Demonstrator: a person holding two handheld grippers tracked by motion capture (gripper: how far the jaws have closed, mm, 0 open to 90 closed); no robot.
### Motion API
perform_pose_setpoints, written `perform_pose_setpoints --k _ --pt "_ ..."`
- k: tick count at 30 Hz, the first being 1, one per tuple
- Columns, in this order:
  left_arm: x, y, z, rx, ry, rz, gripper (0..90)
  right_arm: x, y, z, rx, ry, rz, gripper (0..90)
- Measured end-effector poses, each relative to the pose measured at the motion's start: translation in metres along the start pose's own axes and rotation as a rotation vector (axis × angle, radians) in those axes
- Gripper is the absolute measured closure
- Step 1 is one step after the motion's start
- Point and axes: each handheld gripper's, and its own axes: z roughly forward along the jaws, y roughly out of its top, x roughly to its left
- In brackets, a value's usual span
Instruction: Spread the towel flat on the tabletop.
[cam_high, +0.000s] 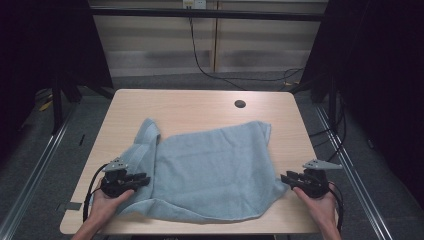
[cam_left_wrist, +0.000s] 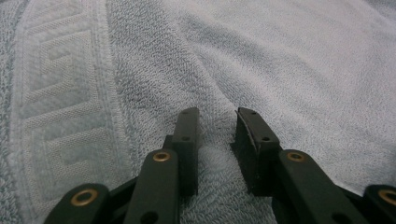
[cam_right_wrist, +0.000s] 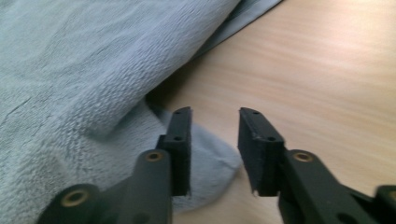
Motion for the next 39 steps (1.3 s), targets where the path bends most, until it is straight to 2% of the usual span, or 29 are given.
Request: perform_pose_setpoints --k 2,3,4,6,8,9,10,11,13,15,17,19,22,25,28,30,33,34,37,39 --pt "0.0 0.0 0.0 -0.002 -0.005 -0.004 69.5 0.003 0.0 0.007 0.023 0.016 -0.006 56.1" --pt "0.0 0.0 0.0 -0.002 -0.005 -0.004 69.5 0.003 0.0 0.007 0.023 0.016 -0.006 56.1" --pt "0.001 0.0 0.0 -0.004 -0.008 -0.006 69.4 0.005 -0.001 0.013 0.048 0.014 -0.018 53.2" --pt "0.001 0.0 0.0 -0.004 -0.01 -0.006 69.3 0.007 -0.002 0.017 0.067 0.007 -0.035 53.2" --pt "0.001 -0.001 -0.001 -0.003 -0.011 -0.001 68.9 0.009 -0.004 0.018 0.079 -0.018 -0.075 55.9" --pt "0.001 -0.001 -0.001 -0.003 -0.01 -0.001 68.7 0.012 -0.005 0.017 0.085 -0.037 -0.097 58.5" --pt "0.001 -0.001 -0.001 -0.005 -0.012 -0.003 68.6 0.014 -0.007 0.016 0.085 -0.041 -0.116 64.3" --pt "0.0 -0.001 -0.001 -0.003 -0.009 -0.003 68.5 0.015 -0.009 0.014 0.083 -0.031 -0.131 74.8" --pt "0.0 -0.001 -0.001 -0.004 -0.008 -0.004 68.5 0.018 -0.011 0.01 0.088 -0.042 -0.142 83.9" --pt "0.0 -0.001 -0.001 -0.002 -0.007 -0.001 68.5 0.017 -0.012 0.007 0.097 -0.062 -0.115 85.9" --pt "-0.001 -0.001 -0.001 -0.002 -0.006 -0.004 68.5 0.012 -0.011 0.002 0.075 -0.083 -0.094 86.3" --pt "-0.001 -0.002 -0.002 -0.006 -0.006 -0.007 68.6 0.003 -0.011 -0.01 0.023 -0.094 -0.04 86.4" --pt "-0.002 -0.004 -0.004 -0.004 -0.015 -0.023 68.6 -0.007 -0.012 -0.033 -0.036 -0.137 -0.006 86.4" --pt "-0.005 -0.005 -0.004 0.001 -0.013 -0.021 68.5 -0.01 -0.021 -0.054 -0.078 -0.163 0.023 86.2" --pt "-0.009 -0.005 -0.005 0.009 -0.024 -0.017 67.1 -0.007 -0.032 -0.066 -0.078 -0.137 0.051 85.6" --pt "-0.012 -0.006 -0.006 0.012 -0.021 -0.016 65.8 -0.004 -0.038 -0.071 -0.075 -0.131 0.06 80.9" --pt "-0.013 -0.005 -0.006 0.019 -0.018 -0.004 64.8 -0.002 -0.039 -0.077 -0.112 -0.143 0.064 72.0" --pt "-0.013 -0.005 -0.007 0.017 -0.023 -0.011 64.5 -0.002 -0.037 -0.079 -0.126 -0.153 0.071 70.7" --pt "-0.014 -0.002 -0.009 0.006 -0.027 -0.008 62.0 0.0 -0.028 -0.074 -0.134 -0.133 0.065 66.0" --pt "-0.013 0.003 -0.011 -0.008 -0.032 -0.012 61.1 0.007 -0.02 -0.064 -0.128 -0.096 0.053 64.4"
